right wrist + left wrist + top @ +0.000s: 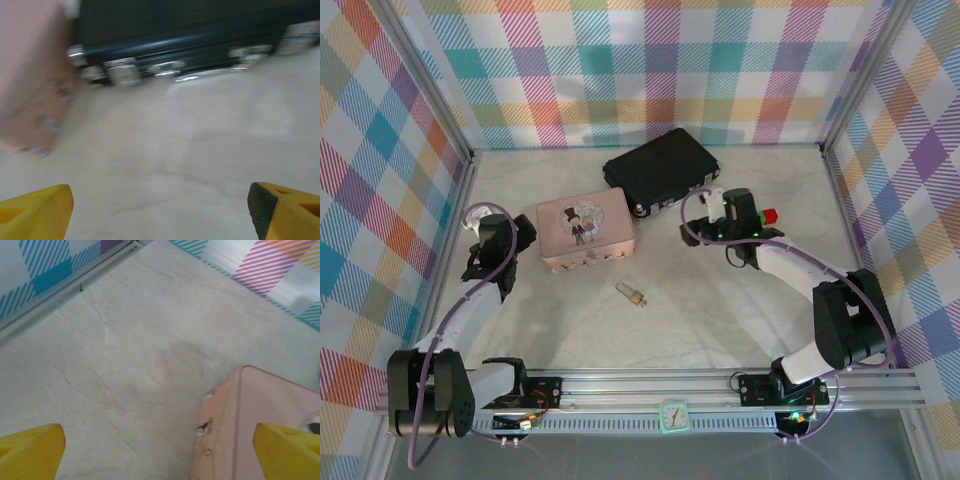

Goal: Unlock a padlock with a key

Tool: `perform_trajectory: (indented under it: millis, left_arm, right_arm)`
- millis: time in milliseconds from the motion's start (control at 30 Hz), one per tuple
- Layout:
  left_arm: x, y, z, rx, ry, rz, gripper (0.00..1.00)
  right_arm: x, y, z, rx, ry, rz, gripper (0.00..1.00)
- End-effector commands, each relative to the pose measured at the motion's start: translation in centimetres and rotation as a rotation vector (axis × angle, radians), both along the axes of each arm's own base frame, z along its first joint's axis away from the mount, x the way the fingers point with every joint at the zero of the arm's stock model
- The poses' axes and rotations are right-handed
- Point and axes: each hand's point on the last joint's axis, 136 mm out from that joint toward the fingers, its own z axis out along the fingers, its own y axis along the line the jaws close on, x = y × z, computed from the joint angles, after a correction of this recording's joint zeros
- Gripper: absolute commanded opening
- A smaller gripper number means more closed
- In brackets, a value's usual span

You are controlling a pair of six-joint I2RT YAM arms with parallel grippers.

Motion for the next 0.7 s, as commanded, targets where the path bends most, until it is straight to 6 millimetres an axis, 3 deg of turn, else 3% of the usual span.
perform_trajectory:
  millis: [0,133,333,567,667]
  left_arm:
    - [0.3,1.9,-0.7,0.14,0.041,0.034,0.96]
    - [0.6,2.2,-1.9,0.18,0.062,0.029,0.95]
    - [1.5,1.3,-3.6,0.215,-0.008,-0.04,0.94]
    - [2.7,-0.4,-5.0,0.232,-0.02,-0.143,0.95]
    - [3.3,-1.6,-4.8,0.219,-0.05,-0.203,0.95]
  right_arm:
    - [2.1,-5.3,0.4,-0.061,-0.101,-0.201,0.91]
    - [3.2,-9.9,-0.5,-0.086,-0.118,-0.324,0.92]
    - [4.4,-13.3,0.0,-0.044,-0.146,-0.372,0.92]
    - [2.9,-13.9,0.0,-0.023,-0.153,-0.372,0.93]
    - [1.7,-14.0,-2.1,-0.026,-0.107,-0.386,0.99]
